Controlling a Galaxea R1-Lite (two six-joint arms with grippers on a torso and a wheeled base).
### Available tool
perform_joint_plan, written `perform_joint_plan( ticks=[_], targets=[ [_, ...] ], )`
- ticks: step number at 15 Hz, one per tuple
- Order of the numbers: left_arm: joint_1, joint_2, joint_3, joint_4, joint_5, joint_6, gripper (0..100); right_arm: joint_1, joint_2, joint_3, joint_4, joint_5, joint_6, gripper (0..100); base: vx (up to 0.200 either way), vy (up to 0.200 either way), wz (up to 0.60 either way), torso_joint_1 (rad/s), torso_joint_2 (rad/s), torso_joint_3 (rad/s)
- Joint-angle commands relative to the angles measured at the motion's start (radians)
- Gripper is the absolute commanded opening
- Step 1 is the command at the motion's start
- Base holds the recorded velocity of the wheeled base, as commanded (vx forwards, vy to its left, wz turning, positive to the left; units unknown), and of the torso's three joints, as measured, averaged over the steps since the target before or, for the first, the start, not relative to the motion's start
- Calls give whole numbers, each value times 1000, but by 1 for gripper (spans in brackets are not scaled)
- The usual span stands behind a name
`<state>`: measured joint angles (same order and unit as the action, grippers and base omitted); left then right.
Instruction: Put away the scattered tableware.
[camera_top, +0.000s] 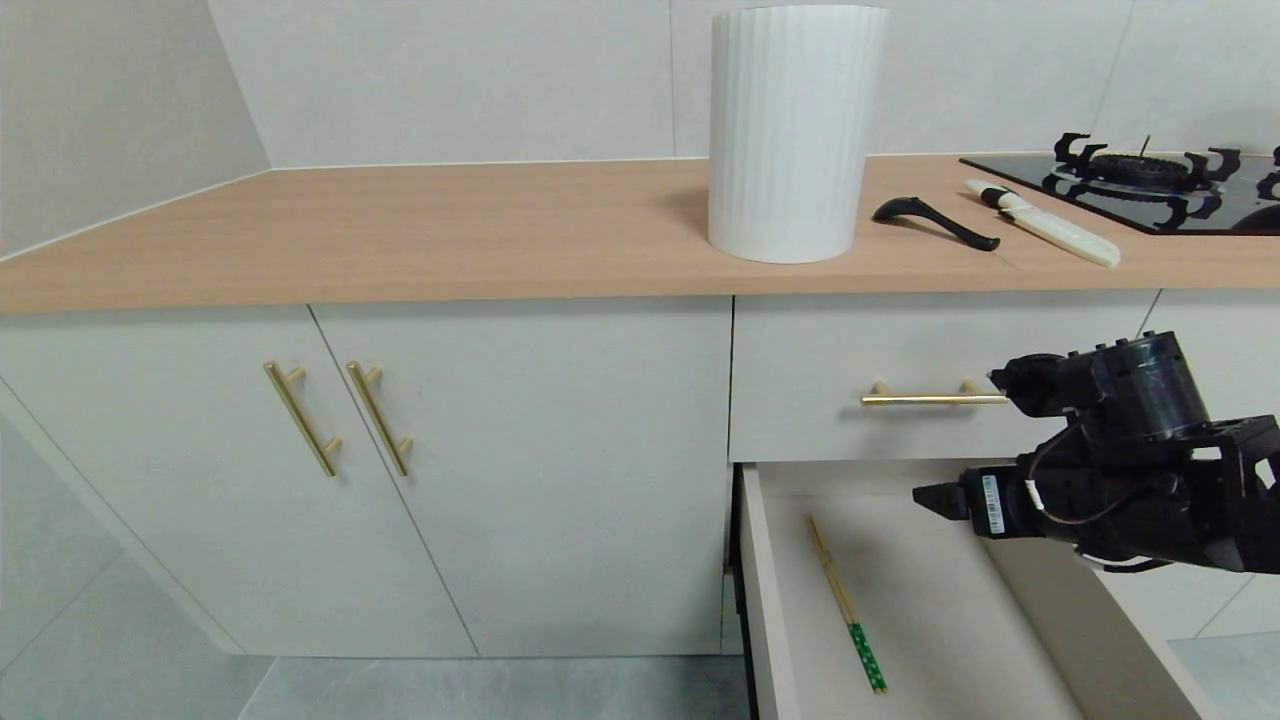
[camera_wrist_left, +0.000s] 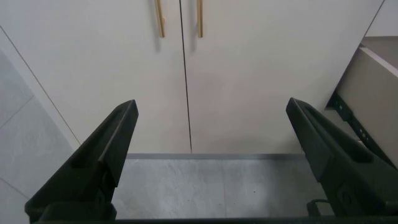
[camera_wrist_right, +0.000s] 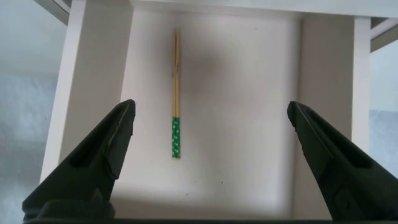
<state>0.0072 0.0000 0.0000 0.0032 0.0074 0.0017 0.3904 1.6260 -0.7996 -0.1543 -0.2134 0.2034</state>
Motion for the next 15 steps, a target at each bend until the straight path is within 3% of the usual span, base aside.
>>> perform_joint_plan(
  ticks=[1, 4, 8, 15],
  targets=[
    [0, 2, 0, 0, 0, 0, 100, -1, -1, 0, -1, 0, 1, 100, 0, 0, 0, 0, 0, 0],
    [0, 2, 0, 0, 0, 0, 100, -1, 0, 0, -1, 0, 1, 100, 0, 0, 0, 0, 0, 0],
    [0, 2, 0, 0, 0, 0, 100, -1, 5, 2, -1, 0, 1, 100, 0, 0, 0, 71, -232, -244],
    [0, 2, 0, 0, 0, 0, 100, 1, 12, 3, -1, 0, 1, 100, 0, 0, 0, 148, -487, -301]
  ],
)
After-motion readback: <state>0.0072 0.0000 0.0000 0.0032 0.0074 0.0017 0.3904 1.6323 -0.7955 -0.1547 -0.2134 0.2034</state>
